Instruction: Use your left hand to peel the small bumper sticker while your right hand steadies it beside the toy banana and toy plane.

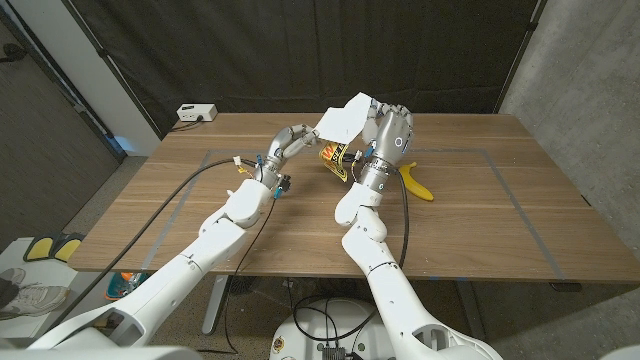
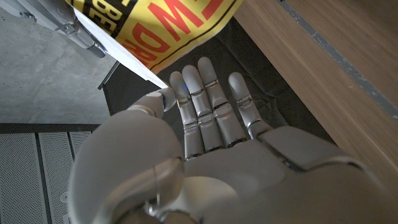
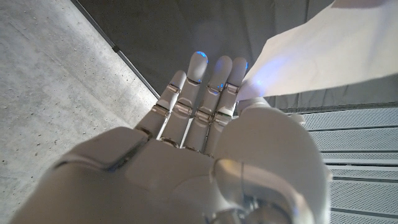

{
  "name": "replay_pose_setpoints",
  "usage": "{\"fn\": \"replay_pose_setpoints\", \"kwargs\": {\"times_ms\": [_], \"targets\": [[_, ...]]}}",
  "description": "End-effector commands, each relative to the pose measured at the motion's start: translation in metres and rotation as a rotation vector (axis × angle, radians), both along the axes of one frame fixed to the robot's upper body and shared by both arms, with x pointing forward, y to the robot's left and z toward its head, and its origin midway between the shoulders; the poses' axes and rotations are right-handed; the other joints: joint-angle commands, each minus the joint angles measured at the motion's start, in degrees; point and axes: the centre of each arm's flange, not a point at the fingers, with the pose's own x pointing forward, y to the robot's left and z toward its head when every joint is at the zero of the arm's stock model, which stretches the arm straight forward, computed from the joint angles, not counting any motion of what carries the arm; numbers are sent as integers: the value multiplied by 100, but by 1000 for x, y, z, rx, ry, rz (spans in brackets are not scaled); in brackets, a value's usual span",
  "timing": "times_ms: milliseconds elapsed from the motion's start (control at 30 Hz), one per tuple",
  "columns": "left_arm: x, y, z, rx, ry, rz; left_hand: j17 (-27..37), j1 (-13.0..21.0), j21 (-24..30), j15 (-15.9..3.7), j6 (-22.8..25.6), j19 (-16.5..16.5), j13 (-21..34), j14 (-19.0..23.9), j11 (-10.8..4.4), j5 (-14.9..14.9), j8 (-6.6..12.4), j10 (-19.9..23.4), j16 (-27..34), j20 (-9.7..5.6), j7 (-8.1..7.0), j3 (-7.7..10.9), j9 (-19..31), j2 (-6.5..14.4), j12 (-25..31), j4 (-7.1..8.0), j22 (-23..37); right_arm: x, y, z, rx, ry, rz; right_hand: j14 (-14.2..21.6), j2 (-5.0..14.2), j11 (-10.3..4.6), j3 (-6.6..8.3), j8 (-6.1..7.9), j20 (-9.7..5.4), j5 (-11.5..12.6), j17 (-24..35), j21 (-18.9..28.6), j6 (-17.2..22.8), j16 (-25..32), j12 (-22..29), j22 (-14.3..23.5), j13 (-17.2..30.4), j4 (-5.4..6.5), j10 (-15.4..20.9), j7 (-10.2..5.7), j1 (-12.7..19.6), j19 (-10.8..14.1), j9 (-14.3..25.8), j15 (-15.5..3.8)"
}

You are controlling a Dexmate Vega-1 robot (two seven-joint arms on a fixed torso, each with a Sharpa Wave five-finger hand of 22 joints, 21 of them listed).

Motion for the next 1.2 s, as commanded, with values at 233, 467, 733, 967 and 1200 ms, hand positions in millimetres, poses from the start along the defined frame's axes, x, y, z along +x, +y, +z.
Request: {"fn": "replay_pose_setpoints", "kwargs": {"times_ms": [233, 467, 733, 967, 1200], "targets": [[-11, 5, -6, -28, -21, 13, 31, -4, 52, -649, 11, -15, 18, 82, -772, 91, 71, -88, -51, 26, -38, 601, -8, 59, -12, -409, 1, 0, -9, -3, 25, -2, -23, 56, -36, -28, 78, 69, -23, 58, 63, 72, -24, -47, 31, 16, 37, 23, 17, 7, 26, -42, 78, -677], [-14, 2, -6, -54, -25, -10, 53, -52, 71, -665, 54, -15, 19, 116, -808, 91, 58, -96, -65, 10, -178, 598, -107, 80, -25, -361, 3, -2, -12, -5, 29, -14, -12, 68, -43, -24, 99, 68, -11, 68, 79, 112, -10, -62, 22, 19, 7, 26, 54, -8, 30, -37, 62, -680], [-16, -1, -7, -65, -28, -37, 206, -36, 103, -641, 94, -68, -391, 71, -690, -255, -6, -80, -68, -3, -151, 416, -392, 169, -250, -385, 43, -4, -15, -6, 18, -21, 13, 193, -72, 21, 154, 84, 151, 97, 98, 243, 143, -30, -48, 6, -172, -28, 182, 13, 95, 142, -34, -685], [-19, -3, -6, -73, -49, -39, 237, 146, 95, -479, -146, -266, -1163, -284, -525, -1258, -397, -350, -210, 252, -159, -174, -956, 413, -771, -708, 121, -7, -19, -6, -11, -8, 60, 323, -229, 5, 282, -96, 380, 94, -619, 454, 203, -601, -376, -110, -648, -139, 220, -104, 53, 408, -402, -591], [-26, -6, -7, -84, -59, -1, -141, 497, 40, -369, -223, -225, -1899, -483, -487, -2454, -1030, -497, -451, 420, -492, 67, -1703, 625, -1414, -869, 47, -10, -23, -9, -24, 12, 54, 312, -291, -130, 429, -911, 362, -146, -1541, 638, -829, -1428, -1014, -312, -1269, -195, -172, -333, -201, 518, -921, -603]]}}
